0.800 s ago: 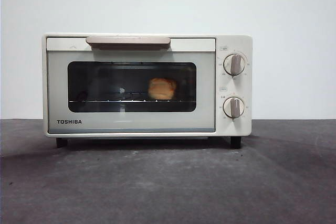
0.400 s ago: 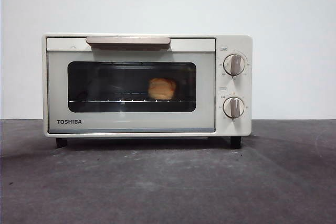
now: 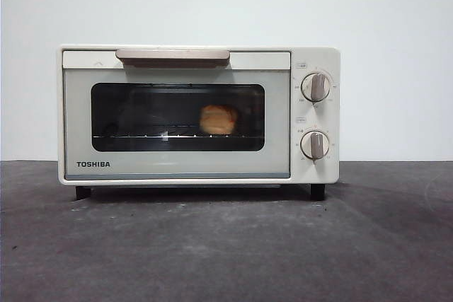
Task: The left arm flap open the oven, the right arm pick bread and place it into oven, the left arm flap close the oven
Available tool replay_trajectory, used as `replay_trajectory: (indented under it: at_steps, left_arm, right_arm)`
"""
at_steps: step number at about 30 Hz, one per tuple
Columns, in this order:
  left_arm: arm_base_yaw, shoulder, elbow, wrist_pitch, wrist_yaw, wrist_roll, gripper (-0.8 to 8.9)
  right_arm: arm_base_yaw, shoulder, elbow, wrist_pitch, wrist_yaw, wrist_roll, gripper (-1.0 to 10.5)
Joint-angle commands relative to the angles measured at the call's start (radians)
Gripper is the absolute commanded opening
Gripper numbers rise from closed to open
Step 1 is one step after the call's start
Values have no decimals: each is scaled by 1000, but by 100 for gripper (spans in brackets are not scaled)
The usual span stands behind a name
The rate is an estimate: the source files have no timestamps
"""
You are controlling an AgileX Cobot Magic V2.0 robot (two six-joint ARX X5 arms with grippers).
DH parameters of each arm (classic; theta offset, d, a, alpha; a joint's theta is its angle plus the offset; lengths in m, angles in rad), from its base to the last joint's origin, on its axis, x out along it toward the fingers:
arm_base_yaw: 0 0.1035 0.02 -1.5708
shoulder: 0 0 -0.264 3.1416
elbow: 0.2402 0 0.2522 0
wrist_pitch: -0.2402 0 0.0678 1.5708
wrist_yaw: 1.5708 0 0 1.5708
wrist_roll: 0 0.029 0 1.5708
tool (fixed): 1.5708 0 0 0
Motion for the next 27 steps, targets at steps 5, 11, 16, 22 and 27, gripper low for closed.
replay_trajectory:
  at_steps: [5, 11, 16, 22, 27]
  left_arm:
    - [8, -126, -211, 35, -20, 19, 28]
    - [8, -187, -327, 32, -20, 19, 28]
    - [8, -222, -380, 32, -19, 19, 28]
    - [8, -244, -423, 32, -19, 18, 28]
    - [8, -244, -425, -4, -20, 17, 28]
  right_arm:
    - [10, 8, 4, 7, 3, 6, 8]
    - [10, 8, 4, 7, 3, 6, 8]
    - [10, 8, 4, 7, 3, 6, 8]
    - [10, 8, 4, 7, 3, 6, 8]
    - [10, 8, 4, 7, 3, 6, 8]
